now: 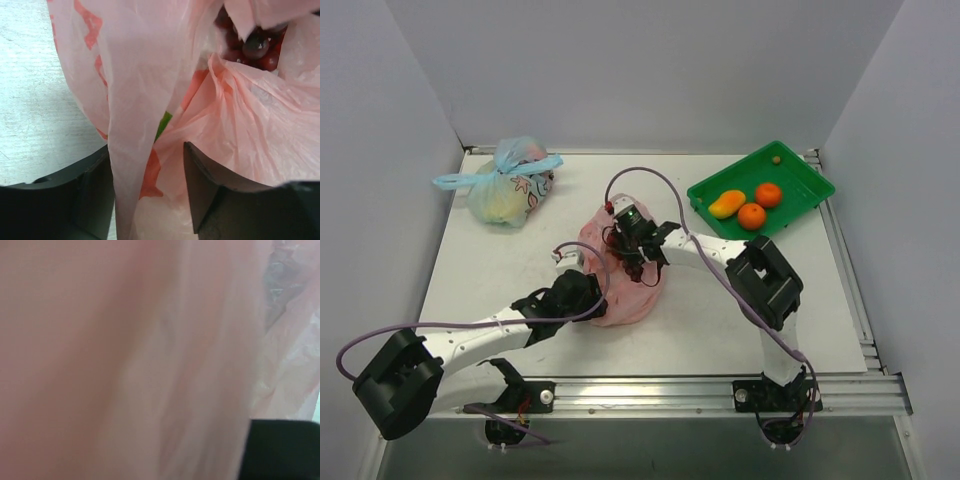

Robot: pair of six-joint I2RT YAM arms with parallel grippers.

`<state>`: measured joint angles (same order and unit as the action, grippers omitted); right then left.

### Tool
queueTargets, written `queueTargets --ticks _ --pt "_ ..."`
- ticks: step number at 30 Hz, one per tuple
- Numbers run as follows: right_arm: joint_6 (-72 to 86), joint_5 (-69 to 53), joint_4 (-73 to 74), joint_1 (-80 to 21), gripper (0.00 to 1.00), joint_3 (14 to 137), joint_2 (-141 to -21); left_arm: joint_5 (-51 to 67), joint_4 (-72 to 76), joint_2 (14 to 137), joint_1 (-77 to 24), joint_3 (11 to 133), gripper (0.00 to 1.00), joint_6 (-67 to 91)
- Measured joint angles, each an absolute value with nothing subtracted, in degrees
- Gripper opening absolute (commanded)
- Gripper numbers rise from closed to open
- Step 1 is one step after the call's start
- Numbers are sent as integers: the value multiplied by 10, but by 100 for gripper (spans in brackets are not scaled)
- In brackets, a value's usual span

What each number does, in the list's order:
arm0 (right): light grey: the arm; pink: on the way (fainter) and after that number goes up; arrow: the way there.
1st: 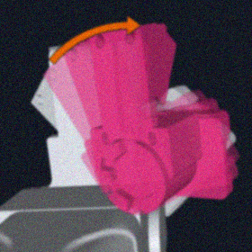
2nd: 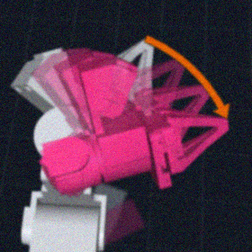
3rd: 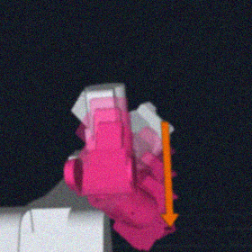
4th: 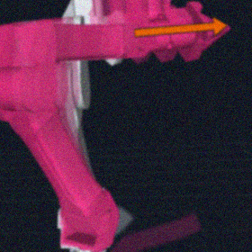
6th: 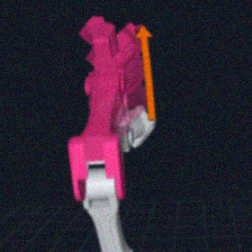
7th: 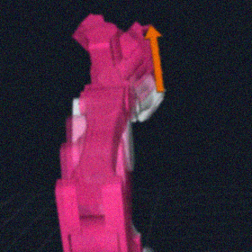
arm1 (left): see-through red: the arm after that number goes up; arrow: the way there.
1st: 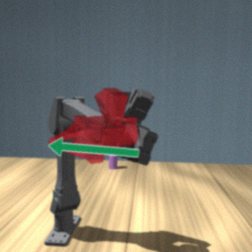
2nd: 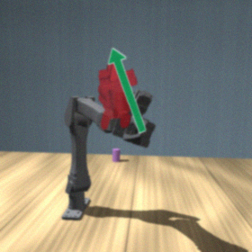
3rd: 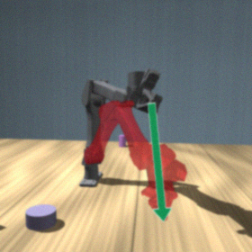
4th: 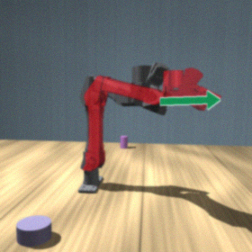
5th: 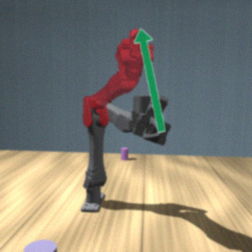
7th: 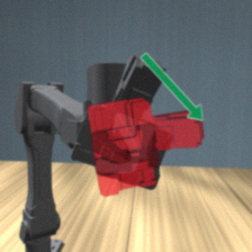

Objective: Untie the knot of the plastic bag and take out the fruit

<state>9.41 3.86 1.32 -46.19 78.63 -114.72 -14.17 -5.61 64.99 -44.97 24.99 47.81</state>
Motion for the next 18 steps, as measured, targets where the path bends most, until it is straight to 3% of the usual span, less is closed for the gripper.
queueTargets --ticks 8,18 --pt "108 -20 5 -481 0 700 -1060 -153 -68 647 -450 253 43 478" --pt "122 -84 -2 -488 0 649 -959 -176 -96 627 -450 259 42 478"
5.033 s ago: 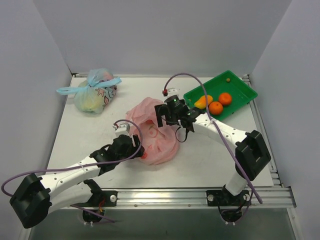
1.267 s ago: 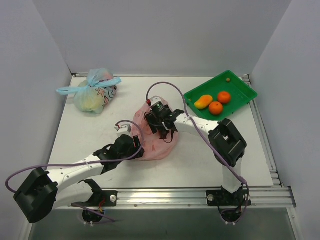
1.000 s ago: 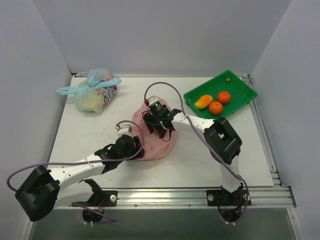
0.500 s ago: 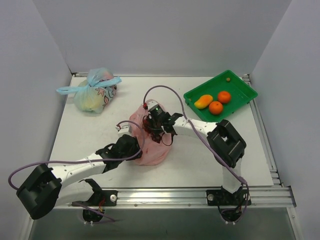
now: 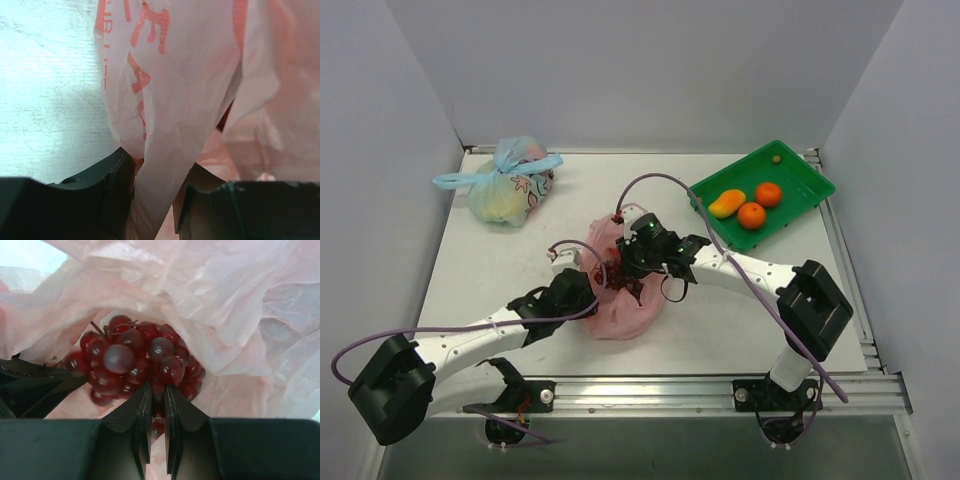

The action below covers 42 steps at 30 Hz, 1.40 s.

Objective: Untie the knot of the plastic bag and take out the fruit

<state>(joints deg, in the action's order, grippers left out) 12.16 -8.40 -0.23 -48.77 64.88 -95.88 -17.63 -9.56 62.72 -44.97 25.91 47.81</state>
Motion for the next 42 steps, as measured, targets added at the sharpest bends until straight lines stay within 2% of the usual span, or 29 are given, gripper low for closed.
queueTargets --ticks 12,28,42 --pt "143 -124 -39 -487 0 582 -940 -180 -101 619 -450 260 42 479" --pt "152 -157 -57 -476 0 585 -805 -193 -102 613 -450 258 42 489" --pt "187 -207 -52 -346 0 619 -688 -193 -104 610 -444 257 42 488"
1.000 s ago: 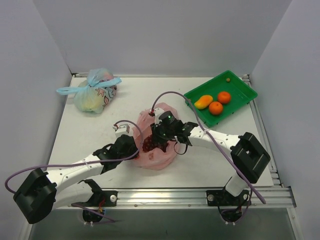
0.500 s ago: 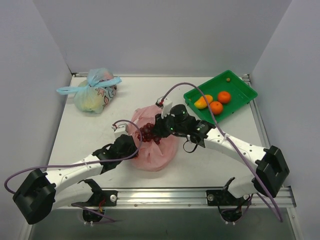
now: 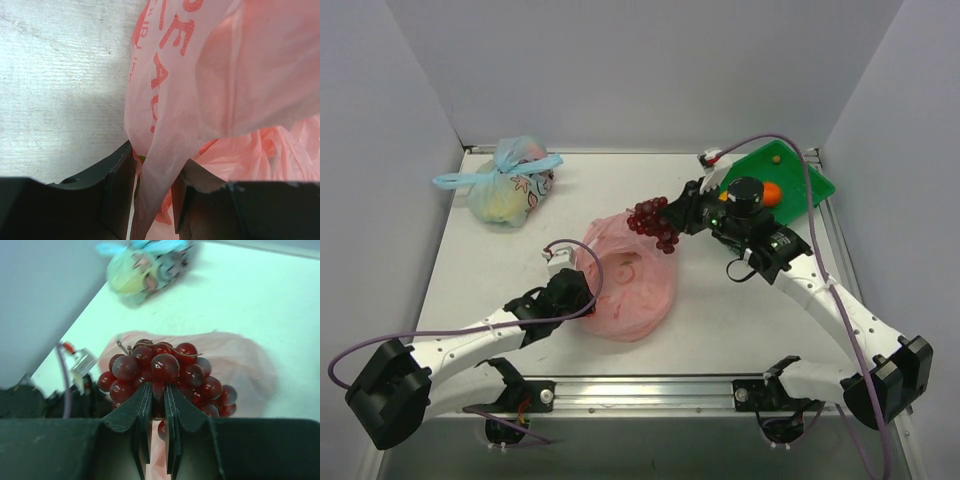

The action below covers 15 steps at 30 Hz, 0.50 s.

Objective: Untie the knot of the plastic bag and take out the fruit

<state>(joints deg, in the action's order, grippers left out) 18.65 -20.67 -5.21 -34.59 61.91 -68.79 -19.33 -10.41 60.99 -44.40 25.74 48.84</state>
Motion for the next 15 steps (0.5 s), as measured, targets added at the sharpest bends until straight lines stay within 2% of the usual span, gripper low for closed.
queueTargets --ticks 8,15 --pt "196 -146 -37 -133 0 655 -708 -193 -118 599 -439 258 42 484" --pt "211 -103 -45 10 0 733 -837 -188 -119 595 -438 258 42 476"
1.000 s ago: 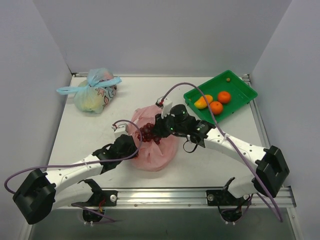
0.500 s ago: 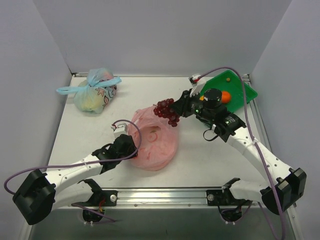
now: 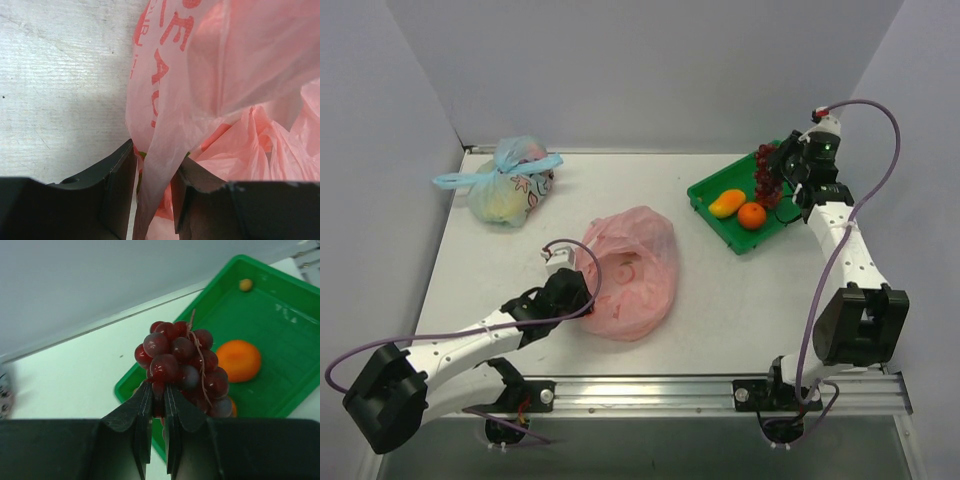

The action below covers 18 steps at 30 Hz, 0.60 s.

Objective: Untie the knot of the plastic bag and take out the fruit

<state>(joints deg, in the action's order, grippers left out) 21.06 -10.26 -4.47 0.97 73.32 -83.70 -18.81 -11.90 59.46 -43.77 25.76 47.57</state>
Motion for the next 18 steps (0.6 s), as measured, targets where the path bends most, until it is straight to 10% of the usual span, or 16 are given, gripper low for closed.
queueTargets --ticks 9,18 --pt "215 -32 -48 86 2 860 -1033 -171 -118 595 -434 258 43 473" --pt "218 6 -14 93 73 948 -1113 -165 -119 593 -434 258 68 459"
